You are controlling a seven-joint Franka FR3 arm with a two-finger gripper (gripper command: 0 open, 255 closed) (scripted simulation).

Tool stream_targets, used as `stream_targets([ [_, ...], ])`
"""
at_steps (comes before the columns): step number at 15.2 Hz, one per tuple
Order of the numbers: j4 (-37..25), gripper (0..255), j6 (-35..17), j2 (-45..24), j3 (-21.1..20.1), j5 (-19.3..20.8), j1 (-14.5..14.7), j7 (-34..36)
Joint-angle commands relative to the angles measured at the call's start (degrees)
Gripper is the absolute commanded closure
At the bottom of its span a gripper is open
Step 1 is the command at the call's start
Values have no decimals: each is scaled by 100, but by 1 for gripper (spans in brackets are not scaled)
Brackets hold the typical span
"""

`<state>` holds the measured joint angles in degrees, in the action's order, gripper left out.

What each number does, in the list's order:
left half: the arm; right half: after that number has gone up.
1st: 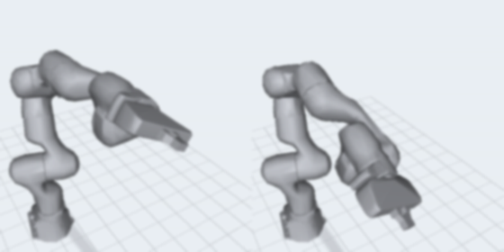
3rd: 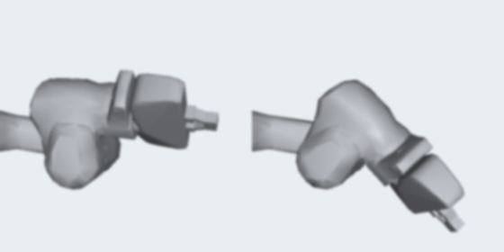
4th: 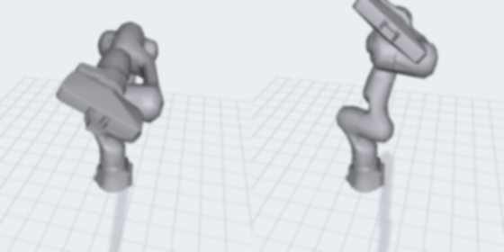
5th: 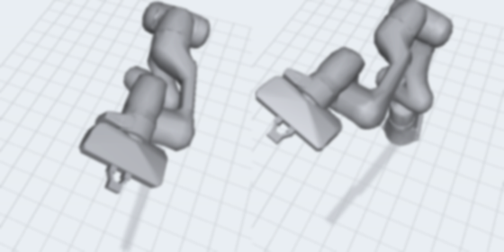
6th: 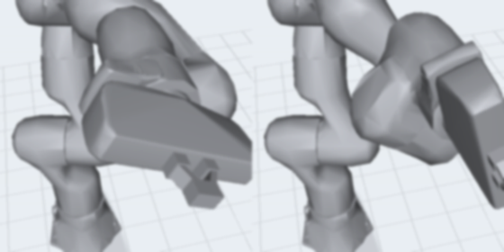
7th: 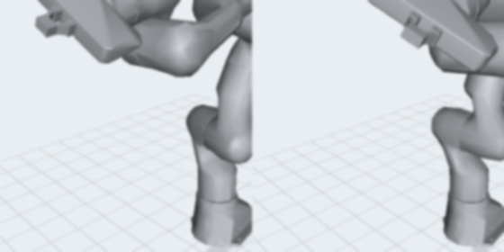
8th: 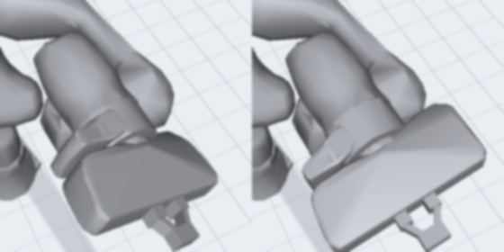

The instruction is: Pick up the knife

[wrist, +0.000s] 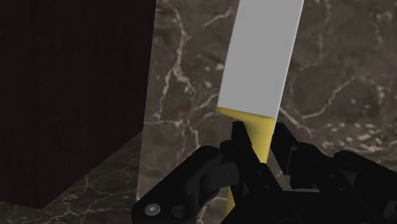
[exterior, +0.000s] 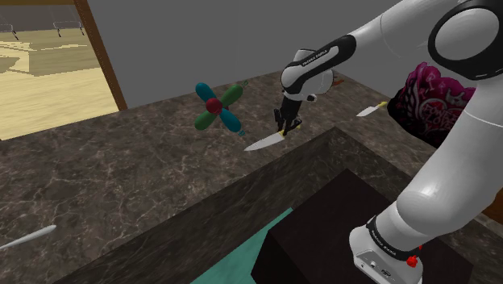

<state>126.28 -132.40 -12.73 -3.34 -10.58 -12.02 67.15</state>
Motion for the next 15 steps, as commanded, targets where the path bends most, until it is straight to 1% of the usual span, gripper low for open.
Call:
stream_targets([
  [1, -11, 255, 118, 108, -1, 10, 4, 28],
  [13, -277, 255, 965, 695, 18, 83, -9, 162],
  [15, -282, 255, 976, 702, 18, 84, -9, 163],
])
